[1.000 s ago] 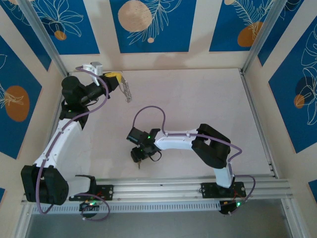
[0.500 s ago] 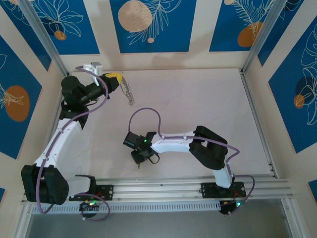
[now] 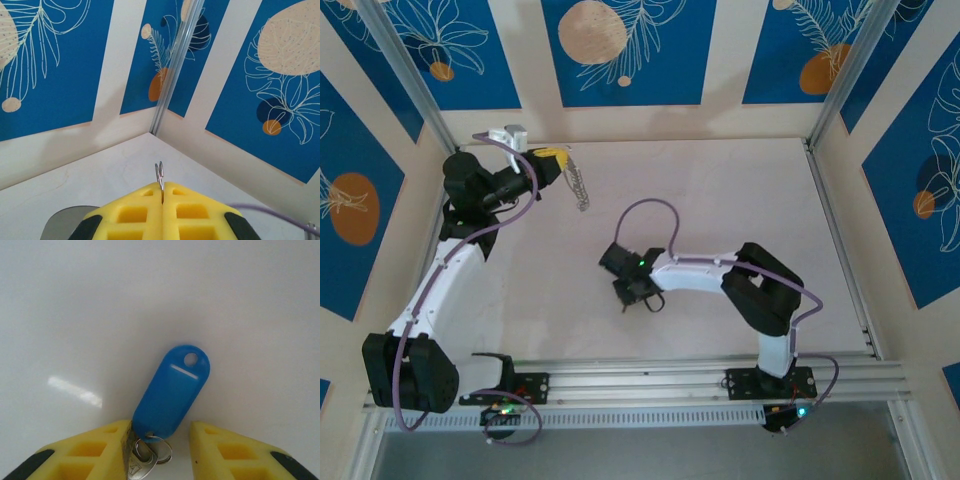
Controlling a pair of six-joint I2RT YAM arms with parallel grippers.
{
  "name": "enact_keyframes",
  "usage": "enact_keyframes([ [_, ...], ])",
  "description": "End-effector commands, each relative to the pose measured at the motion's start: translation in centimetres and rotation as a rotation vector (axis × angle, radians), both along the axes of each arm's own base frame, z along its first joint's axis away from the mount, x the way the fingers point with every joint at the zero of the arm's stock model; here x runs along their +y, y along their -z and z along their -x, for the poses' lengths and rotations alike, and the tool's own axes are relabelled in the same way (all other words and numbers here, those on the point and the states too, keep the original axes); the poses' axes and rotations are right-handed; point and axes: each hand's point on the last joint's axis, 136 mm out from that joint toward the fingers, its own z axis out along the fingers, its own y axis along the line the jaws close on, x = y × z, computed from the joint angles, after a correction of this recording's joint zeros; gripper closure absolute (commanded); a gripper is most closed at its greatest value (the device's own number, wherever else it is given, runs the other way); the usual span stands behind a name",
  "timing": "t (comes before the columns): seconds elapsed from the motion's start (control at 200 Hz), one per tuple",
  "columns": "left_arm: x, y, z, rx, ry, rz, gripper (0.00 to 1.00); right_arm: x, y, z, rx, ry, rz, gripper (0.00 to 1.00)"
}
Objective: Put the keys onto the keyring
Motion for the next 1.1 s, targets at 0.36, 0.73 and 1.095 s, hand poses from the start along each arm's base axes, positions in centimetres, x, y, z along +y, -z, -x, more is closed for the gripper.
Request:
enact_keyframes([
  [0.36,-0.4,-1.9,2.7,0.022,0.066,0.014,1.00,-2.8,-7.7,-5.2,0.026,0.194,-0.377,0.52],
  [0.73,-4.4,0.2,4.1,0.049,0.145,0.000,1.00,-4.6,-5.6,-3.2,0.045,0.094,-0.457,0.57],
  [1.095,-7.6,1.1,4.7,0.041,0.182,-0.048,1.00,-5.2,-2.9,-2.4,0.074,0.095,-0.419,0.57],
])
